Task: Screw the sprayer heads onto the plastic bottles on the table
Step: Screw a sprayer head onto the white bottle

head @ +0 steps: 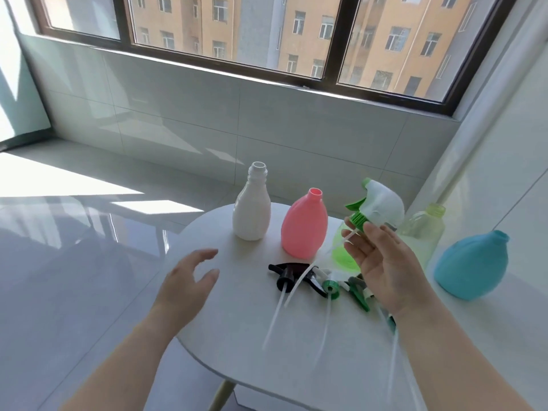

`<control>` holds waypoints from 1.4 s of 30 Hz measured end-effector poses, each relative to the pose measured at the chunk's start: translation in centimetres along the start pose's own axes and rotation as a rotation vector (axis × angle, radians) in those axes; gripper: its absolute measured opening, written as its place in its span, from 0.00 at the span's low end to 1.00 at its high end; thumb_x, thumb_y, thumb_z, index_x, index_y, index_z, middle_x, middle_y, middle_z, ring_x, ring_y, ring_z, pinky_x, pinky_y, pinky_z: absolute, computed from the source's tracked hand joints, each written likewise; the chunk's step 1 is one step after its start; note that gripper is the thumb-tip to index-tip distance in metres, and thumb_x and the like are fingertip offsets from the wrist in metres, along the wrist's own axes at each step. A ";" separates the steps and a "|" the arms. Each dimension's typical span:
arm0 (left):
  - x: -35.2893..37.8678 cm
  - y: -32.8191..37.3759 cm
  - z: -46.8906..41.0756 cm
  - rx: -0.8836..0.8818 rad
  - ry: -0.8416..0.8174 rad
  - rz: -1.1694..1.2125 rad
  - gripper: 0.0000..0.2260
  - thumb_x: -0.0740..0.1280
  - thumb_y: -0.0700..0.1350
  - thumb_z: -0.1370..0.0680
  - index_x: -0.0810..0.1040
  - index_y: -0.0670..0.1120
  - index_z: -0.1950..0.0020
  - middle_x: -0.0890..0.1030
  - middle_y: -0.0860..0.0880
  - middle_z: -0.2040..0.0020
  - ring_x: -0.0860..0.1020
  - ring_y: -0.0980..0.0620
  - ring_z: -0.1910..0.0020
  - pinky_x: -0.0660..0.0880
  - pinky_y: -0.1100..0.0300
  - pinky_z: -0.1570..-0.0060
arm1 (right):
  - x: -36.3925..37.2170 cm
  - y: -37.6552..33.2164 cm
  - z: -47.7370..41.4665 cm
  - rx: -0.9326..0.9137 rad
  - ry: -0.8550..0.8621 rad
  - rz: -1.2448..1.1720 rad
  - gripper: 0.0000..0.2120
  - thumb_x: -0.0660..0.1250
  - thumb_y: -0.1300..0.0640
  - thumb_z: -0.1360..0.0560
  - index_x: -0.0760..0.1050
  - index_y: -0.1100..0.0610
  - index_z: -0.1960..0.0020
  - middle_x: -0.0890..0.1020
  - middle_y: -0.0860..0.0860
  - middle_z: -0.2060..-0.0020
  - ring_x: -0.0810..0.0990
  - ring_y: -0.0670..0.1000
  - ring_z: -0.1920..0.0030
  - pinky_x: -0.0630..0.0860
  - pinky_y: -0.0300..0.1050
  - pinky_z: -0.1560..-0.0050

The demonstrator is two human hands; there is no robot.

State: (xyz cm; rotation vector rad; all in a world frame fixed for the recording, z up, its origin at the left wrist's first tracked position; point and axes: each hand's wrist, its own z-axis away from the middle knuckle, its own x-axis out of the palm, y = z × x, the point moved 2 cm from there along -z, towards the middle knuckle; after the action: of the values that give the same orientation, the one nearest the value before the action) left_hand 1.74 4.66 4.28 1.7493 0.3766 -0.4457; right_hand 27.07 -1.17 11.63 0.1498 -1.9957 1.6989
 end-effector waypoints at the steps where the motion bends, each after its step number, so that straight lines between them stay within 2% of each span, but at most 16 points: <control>1: 0.4 0.4 -1.1 -0.002 0.007 0.022 0.16 0.65 0.38 0.27 0.71 0.46 0.39 0.75 0.47 0.39 0.70 0.53 0.42 0.61 0.62 0.44 | -0.6 0.0 -0.2 0.002 0.009 -0.014 0.09 0.64 0.58 0.37 0.77 0.57 0.57 0.85 0.48 0.66 0.82 0.45 0.65 0.79 0.35 0.62; 5: 2.4 1.1 -5.6 -0.037 -0.003 0.049 0.30 0.69 0.42 0.29 0.59 0.49 0.31 0.65 0.48 0.31 0.65 0.51 0.34 0.61 0.58 0.39 | -2.5 -0.1 -1.3 -0.010 0.039 -0.049 0.08 0.64 0.60 0.38 0.82 0.54 0.66 0.85 0.49 0.66 0.83 0.46 0.64 0.80 0.37 0.59; 10: 5.2 0.4 -10.0 -0.099 -0.050 0.124 0.45 0.74 0.47 0.35 0.48 0.54 0.28 0.55 0.50 0.26 0.57 0.50 0.29 0.59 0.50 0.31 | -4.7 -0.5 -2.6 -0.032 0.070 -0.088 0.09 0.62 0.59 0.37 0.81 0.54 0.68 0.86 0.50 0.66 0.83 0.46 0.63 0.81 0.38 0.60; 12: 6.3 0.0 -11.1 -0.104 -0.048 0.166 0.47 0.75 0.47 0.36 0.46 0.55 0.28 0.55 0.50 0.26 0.57 0.50 0.29 0.60 0.51 0.32 | -5.4 -0.4 -3.0 -0.035 0.081 -0.081 0.09 0.62 0.59 0.37 0.81 0.54 0.68 0.86 0.50 0.66 0.83 0.46 0.63 0.81 0.38 0.60; 15: 7.4 -0.3 -12.6 -0.117 -0.035 0.231 0.50 0.76 0.45 0.37 0.43 0.56 0.28 0.57 0.50 0.27 0.61 0.50 0.30 0.61 0.57 0.39 | -5.8 -0.2 -3.6 -0.042 0.089 -0.067 0.09 0.62 0.59 0.37 0.81 0.54 0.67 0.86 0.49 0.65 0.83 0.45 0.62 0.81 0.38 0.60; 18: 8.1 -0.3 -13.5 -0.125 -0.023 0.182 0.49 0.76 0.44 0.36 0.43 0.53 0.28 0.60 0.50 0.29 0.64 0.47 0.33 0.60 0.59 0.44 | -6.0 -0.1 -4.0 -0.047 0.094 -0.064 0.10 0.61 0.59 0.37 0.81 0.55 0.68 0.86 0.49 0.66 0.84 0.45 0.62 0.81 0.38 0.60; 20: 8.2 0.1 -13.4 -0.126 0.019 0.188 0.45 0.75 0.44 0.36 0.48 0.52 0.29 0.66 0.50 0.35 0.67 0.48 0.38 0.61 0.60 0.46 | -5.9 -0.1 -4.1 -0.051 0.093 -0.065 0.10 0.61 0.59 0.37 0.81 0.55 0.68 0.86 0.49 0.66 0.84 0.45 0.62 0.80 0.37 0.60; 22: 7.9 0.6 -12.5 -0.110 0.050 0.195 0.39 0.75 0.43 0.36 0.55 0.51 0.33 0.68 0.53 0.44 0.68 0.50 0.47 0.64 0.60 0.52 | -5.6 -0.3 -4.1 -0.062 0.084 -0.074 0.09 0.61 0.59 0.36 0.81 0.55 0.67 0.85 0.49 0.66 0.83 0.45 0.62 0.80 0.37 0.60; 24: 7.2 0.9 -10.5 -0.098 0.043 0.195 0.36 0.76 0.48 0.40 0.59 0.55 0.38 0.69 0.60 0.53 0.70 0.55 0.55 0.65 0.63 0.62 | -5.0 -0.8 -4.0 -0.085 0.081 -0.089 0.08 0.62 0.59 0.36 0.81 0.55 0.65 0.85 0.49 0.65 0.83 0.44 0.62 0.80 0.36 0.61; 26: 6.1 1.3 -8.2 -0.076 0.014 0.186 0.34 0.74 0.52 0.44 0.61 0.61 0.44 0.68 0.65 0.56 0.70 0.62 0.57 0.64 0.68 0.65 | -4.2 -1.5 -4.0 -0.117 0.098 -0.097 0.07 0.62 0.58 0.36 0.79 0.55 0.61 0.85 0.48 0.66 0.83 0.43 0.62 0.79 0.34 0.62; 29: 4.4 1.9 -5.2 -0.040 -0.057 0.133 0.32 0.75 0.51 0.43 0.62 0.62 0.45 0.71 0.63 0.55 0.71 0.61 0.56 0.64 0.67 0.64 | -2.5 -2.8 -4.0 -0.160 0.104 -0.129 0.07 0.62 0.58 0.32 0.75 0.56 0.56 0.85 0.47 0.67 0.82 0.43 0.62 0.78 0.32 0.62; 33: 1.8 2.3 -1.1 -0.079 -0.082 0.147 0.33 0.75 0.52 0.44 0.63 0.65 0.45 0.71 0.63 0.53 0.71 0.63 0.54 0.65 0.68 0.63 | -0.2 -4.7 -3.2 -0.215 0.113 -0.246 0.05 0.61 0.59 0.30 0.75 0.56 0.56 0.84 0.47 0.69 0.83 0.43 0.63 0.78 0.32 0.61; 36: 1.3 2.1 2.0 -0.076 -0.130 0.129 0.36 0.75 0.54 0.45 0.62 0.67 0.42 0.72 0.59 0.48 0.71 0.53 0.48 0.67 0.60 0.56 | 1.2 -5.3 -2.3 -0.233 0.126 -0.297 0.05 0.60 0.61 0.27 0.75 0.57 0.57 0.84 0.47 0.70 0.83 0.43 0.64 0.78 0.33 0.62; 38: 1.3 2.1 3.0 -0.085 -0.129 0.157 0.39 0.74 0.54 0.46 0.61 0.67 0.40 0.71 0.56 0.44 0.70 0.52 0.45 0.67 0.57 0.51 | 1.9 -5.2 -1.7 -0.229 0.114 -0.271 0.05 0.60 0.61 0.26 0.75 0.57 0.57 0.84 0.47 0.70 0.83 0.43 0.64 0.78 0.33 0.62; 42: 1.4 2.0 3.6 -0.067 -0.085 0.219 0.40 0.77 0.46 0.41 0.56 0.70 0.42 0.67 0.57 0.42 0.67 0.52 0.44 0.65 0.57 0.46 | 2.8 -5.5 -0.7 -0.238 0.097 -0.214 0.05 0.60 0.61 0.26 0.74 0.56 0.56 0.84 0.47 0.70 0.83 0.43 0.64 0.78 0.33 0.63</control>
State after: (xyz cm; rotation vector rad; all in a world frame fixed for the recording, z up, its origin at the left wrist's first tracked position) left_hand 3.55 0.73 4.62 1.6789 0.1358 -0.3447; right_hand 27.06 -0.99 17.79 0.1868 -2.0122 1.3026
